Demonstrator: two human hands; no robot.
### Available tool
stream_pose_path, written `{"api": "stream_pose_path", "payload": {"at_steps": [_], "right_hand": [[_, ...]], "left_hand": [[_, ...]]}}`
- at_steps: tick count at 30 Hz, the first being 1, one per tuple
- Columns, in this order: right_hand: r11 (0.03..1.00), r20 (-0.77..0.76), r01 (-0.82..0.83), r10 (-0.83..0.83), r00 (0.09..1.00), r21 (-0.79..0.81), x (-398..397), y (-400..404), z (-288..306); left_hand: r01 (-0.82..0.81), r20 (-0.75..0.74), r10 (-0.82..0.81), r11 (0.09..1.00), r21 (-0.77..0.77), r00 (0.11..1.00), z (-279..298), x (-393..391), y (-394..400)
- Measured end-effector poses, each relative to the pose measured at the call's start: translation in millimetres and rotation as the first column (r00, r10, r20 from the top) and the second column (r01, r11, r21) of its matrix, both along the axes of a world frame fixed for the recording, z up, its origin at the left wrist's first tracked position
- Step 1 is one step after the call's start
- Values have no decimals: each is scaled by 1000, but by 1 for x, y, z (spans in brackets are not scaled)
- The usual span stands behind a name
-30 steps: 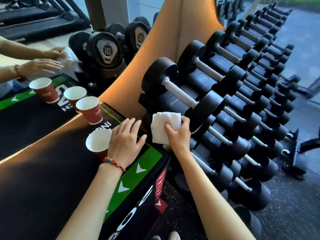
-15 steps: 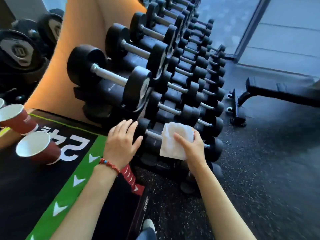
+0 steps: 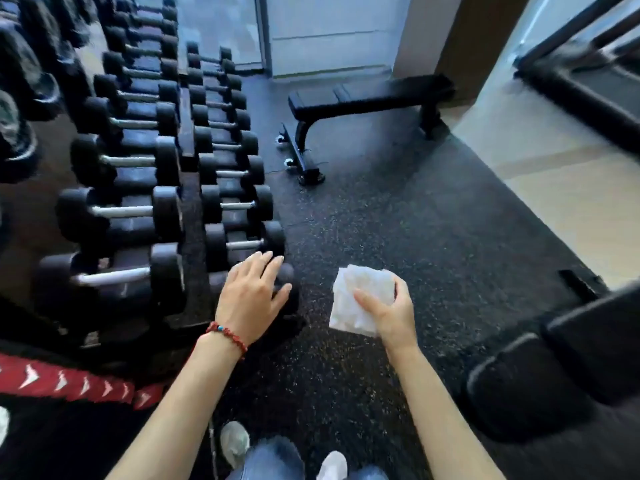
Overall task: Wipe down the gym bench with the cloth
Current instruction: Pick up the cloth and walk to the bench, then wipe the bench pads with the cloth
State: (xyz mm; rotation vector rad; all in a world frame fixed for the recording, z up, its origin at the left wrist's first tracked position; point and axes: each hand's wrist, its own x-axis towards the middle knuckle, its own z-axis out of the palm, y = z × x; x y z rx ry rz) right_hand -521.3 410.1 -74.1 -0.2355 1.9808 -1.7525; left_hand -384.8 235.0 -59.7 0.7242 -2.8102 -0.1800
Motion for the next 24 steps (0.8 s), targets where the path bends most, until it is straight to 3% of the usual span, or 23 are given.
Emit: {"api": "stream_pose_path", "payload": {"at_steps": [11, 18, 24], "right_hand": [[907, -6, 407, -409, 913, 111, -53, 176, -24], [799, 34, 574, -588, 808, 180, -96, 217, -37], [756, 32, 615, -637, 770, 224, -144, 228, -39]], "left_hand": [[437, 80, -441, 897, 66, 894, -26, -143, 129], [570, 146, -583, 813, 123, 800, -50, -228, 160], [606, 154, -626, 779, 162, 764, -62, -290, 166]]}}
